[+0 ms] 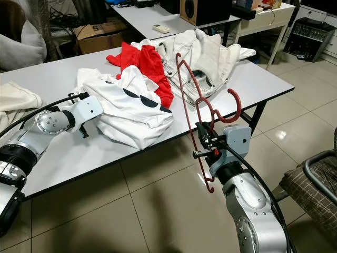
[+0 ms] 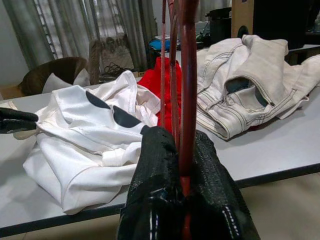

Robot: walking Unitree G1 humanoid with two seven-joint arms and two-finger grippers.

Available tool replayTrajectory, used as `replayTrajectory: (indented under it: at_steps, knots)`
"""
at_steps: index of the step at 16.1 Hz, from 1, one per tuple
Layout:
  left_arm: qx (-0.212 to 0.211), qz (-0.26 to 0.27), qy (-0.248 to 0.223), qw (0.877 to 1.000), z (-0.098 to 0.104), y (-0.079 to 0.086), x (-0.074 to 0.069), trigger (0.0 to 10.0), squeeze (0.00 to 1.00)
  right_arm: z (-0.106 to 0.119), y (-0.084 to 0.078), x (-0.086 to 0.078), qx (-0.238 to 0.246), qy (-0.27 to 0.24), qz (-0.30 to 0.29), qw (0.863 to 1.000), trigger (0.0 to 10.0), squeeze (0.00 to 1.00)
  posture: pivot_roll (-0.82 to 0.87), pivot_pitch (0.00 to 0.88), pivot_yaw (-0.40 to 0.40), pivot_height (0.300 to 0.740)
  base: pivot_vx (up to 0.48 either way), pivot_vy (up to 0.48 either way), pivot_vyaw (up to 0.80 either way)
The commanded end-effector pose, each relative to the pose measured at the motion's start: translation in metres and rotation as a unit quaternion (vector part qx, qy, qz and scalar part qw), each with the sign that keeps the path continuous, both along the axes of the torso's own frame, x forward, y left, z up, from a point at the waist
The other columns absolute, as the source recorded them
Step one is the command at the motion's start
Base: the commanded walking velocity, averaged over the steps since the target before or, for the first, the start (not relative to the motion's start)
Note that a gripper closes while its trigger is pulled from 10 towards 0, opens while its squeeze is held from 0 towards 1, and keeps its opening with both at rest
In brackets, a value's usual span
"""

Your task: Hang hanger

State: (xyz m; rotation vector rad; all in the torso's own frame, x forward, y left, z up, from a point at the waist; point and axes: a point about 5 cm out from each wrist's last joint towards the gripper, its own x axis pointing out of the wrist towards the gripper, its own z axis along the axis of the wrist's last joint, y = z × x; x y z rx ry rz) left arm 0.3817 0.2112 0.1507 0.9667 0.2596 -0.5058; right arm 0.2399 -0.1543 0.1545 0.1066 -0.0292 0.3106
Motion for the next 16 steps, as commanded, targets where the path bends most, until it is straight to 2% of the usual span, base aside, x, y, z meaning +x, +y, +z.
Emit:
replayTrajectory:
  at_steps: [1, 5, 7, 8, 9, 10, 12, 14, 16]
  knots:
    - [-0.004, 0.01, -0.007, 1.0, 0.001, 0.002, 0.001, 0.0, 0.0, 0.004, 0.003, 0.001, -0.002, -0.01, 0.012, 1.0, 0.0, 0.0, -0.24, 0.0, 0.059, 0.74, 0.0, 0.0, 0.0]
    - [0.01, 0.011, -0.001, 1.0, -0.005, 0.003, -0.001, 0.0, 0.0, 0.004, 0.003, 0.002, -0.004, -0.009, 0.019, 1.0, 0.0, 0.0, -0.24, 0.0, 0.056, 0.74, 0.0, 0.0, 0.0]
    - [-0.013, 0.015, -0.008, 1.0, -0.001, 0.004, 0.0, 0.0, 0.0, 0.005, 0.006, 0.0, -0.008, -0.009, 0.045, 0.999, 0.0, 0.0, -0.25, 0.0, 0.054, 0.74, 0.0, 0.0, 0.0]
    - [-0.056, 0.02, -0.018, 0.998, 0.008, 0.002, 0.003, 0.0, 0.0, 0.006, 0.013, -0.004, -0.002, -0.007, 0.094, 0.996, 0.0, 0.0, -0.25, 0.0, 0.051, 0.74, 0.0, 0.0, 0.0]
    - [-0.12, 0.02, -0.046, 0.991, 0.029, -0.002, 0.009, 0.0, 0.0, 0.007, 0.02, -0.014, -0.009, 0.006, 0.169, 0.986, 0.0, 0.0, -0.25, 0.0, 0.051, 0.74, 0.0, 0.0, 0.0]
    - [-0.133, 0.019, -0.053, 0.99, 0.034, -0.003, 0.011, 0.0, 0.0, 0.006, 0.022, -0.017, -0.01, 0.01, 0.186, 0.983, 0.0, 0.0, -0.25, 0.0, 0.052, 0.74, 0.0, 0.0, 0.0]
    - [-0.2, 0.019, -0.108, 0.974, 0.073, -0.004, 0.017, 0.0, 0.0, -0.001, 0.026, -0.032, -0.01, 0.043, 0.247, 0.968, 0.0, 0.0, -0.23, 0.0, 0.044, 0.74, 0.0, 0.0, 0.0]
    - [-0.214, 0.011, -0.129, 0.968, 0.088, -0.003, 0.017, 0.0, 0.0, -0.006, 0.029, -0.035, -0.011, 0.06, 0.262, 0.963, 0.0, 0.0, -0.22, 0.0, 0.042, 0.74, 0.0, 0.0, 0.0]
    - [-0.209, -0.015, -0.137, 0.968, 0.1, -0.005, 0.014, 0.0, 0.0, -0.018, 0.032, -0.025, -0.035, 0.09, 0.244, 0.965, 0.0, 0.0, -0.22, 0.0, 0.055, 0.74, 0.0, 0.0, 0.0]
